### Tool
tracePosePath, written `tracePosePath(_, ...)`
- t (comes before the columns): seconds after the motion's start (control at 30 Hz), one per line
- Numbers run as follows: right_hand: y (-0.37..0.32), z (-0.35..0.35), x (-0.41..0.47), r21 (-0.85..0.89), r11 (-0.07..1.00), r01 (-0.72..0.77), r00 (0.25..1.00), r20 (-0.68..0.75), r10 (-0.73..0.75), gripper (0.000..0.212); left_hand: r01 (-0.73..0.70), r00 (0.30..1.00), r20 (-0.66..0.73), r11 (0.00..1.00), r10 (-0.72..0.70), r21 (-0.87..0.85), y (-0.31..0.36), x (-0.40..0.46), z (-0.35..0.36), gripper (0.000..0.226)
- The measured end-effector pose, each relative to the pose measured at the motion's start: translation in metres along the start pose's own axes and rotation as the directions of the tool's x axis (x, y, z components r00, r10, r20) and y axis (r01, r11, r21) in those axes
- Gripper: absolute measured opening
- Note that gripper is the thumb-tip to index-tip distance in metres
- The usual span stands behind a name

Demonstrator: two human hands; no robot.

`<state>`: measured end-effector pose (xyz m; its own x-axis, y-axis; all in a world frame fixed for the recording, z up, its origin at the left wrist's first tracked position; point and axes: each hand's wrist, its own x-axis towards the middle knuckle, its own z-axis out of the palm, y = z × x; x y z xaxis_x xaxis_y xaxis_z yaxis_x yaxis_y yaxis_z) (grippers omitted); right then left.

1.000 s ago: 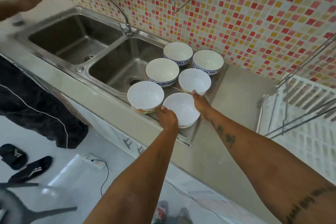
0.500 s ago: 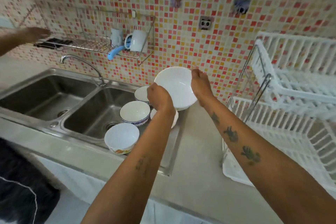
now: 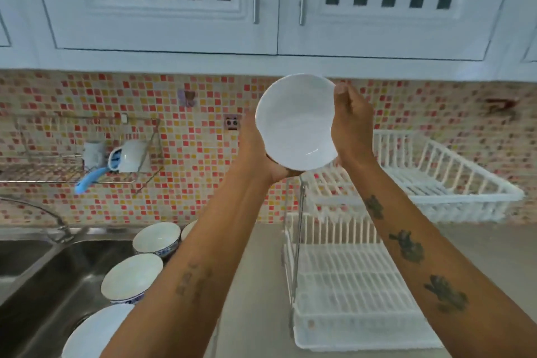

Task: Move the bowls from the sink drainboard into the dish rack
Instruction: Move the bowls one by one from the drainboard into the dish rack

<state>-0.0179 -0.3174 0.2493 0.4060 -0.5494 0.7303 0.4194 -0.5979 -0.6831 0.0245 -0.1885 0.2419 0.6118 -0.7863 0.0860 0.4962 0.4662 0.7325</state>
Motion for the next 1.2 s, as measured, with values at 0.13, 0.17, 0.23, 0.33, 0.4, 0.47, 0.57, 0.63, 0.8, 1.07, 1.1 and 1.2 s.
tracePosePath(0.13, 0.01, -0.038, 0.018, 0.05, 0.997, -0.054, 0.998, -0.027, 0.056, 0.032, 0.233, 0.957, 0.168, 0.971, -0.238, 0.047, -0.011, 0.029, 0.013, 0.054)
tracePosePath(0.17, 0.012, -0.045, 0.021, 0.067, 0.991, -0.118, 0.993, -0.021, 0.12, 0.031, 0.262, 0.949, 0.162, 0.962, -0.271, 0.074, -0.014, 0.037, 0.013, 0.06)
tracePosePath(0.23, 0.02, -0.059, 0.03, 0.06, 0.956, -0.287, 0.957, 0.05, 0.284, 0.031, 0.25, 0.954, 0.127, 0.956, -0.27, 0.154, -0.02, 0.049, 0.018, 0.051)
tracePosePath(0.33, 0.034, -0.082, 0.048, -0.025, 0.831, -0.555, 0.798, 0.267, 0.541, 0.057, 0.177, 0.98, 0.04, 0.938, -0.197, 0.297, -0.031, 0.061, 0.028, 0.039)
tracePosePath(0.4, 0.044, -0.102, 0.062, -0.11, 0.742, -0.662, 0.673, 0.348, 0.652, 0.066, 0.151, 0.984, 0.028, 0.917, -0.174, 0.37, -0.042, 0.078, 0.034, 0.049)
tracePosePath(0.47, 0.056, -0.122, 0.076, -0.202, 0.674, -0.71, 0.586, 0.362, 0.725, 0.071, 0.11, 0.993, -0.012, 0.874, -0.119, 0.474, -0.058, 0.098, 0.042, 0.065)
tracePosePath(0.57, 0.082, -0.148, 0.094, -0.302, 0.604, -0.738, 0.527, 0.302, 0.795, 0.074, 0.002, 0.996, -0.064, 0.718, 0.058, 0.696, -0.086, 0.124, 0.054, 0.084)
tracePosePath(0.63, 0.098, -0.163, 0.099, -0.353, 0.58, -0.734, 0.518, 0.262, 0.814, 0.065, -0.078, 0.991, 0.0, 0.59, 0.131, 0.804, -0.108, 0.142, 0.06, 0.082)
tracePosePath(0.8, 0.134, -0.194, 0.095, -0.374, 0.602, -0.706, 0.604, 0.127, 0.787, 0.047, -0.122, 0.992, 0.121, 0.324, 0.024, 0.938, -0.155, 0.18, 0.074, 0.11)
tracePosePath(1.07, 0.177, -0.217, 0.082, -0.407, 0.59, -0.697, 0.636, 0.028, 0.771, 0.03, -0.209, 0.976, 0.199, -0.132, -0.088, 0.969, -0.188, 0.217, 0.08, 0.119)
tracePosePath(1.1, 0.178, -0.217, 0.08, -0.416, 0.593, -0.689, 0.636, 0.044, 0.77, 0.028, -0.212, 0.975, 0.198, -0.165, -0.097, 0.963, -0.189, 0.218, 0.08, 0.118)
tracePosePath(1.2, 0.18, -0.218, 0.078, -0.404, 0.593, -0.697, 0.613, 0.093, 0.784, 0.02, -0.217, 0.974, 0.199, -0.206, -0.106, 0.954, -0.191, 0.222, 0.076, 0.118)
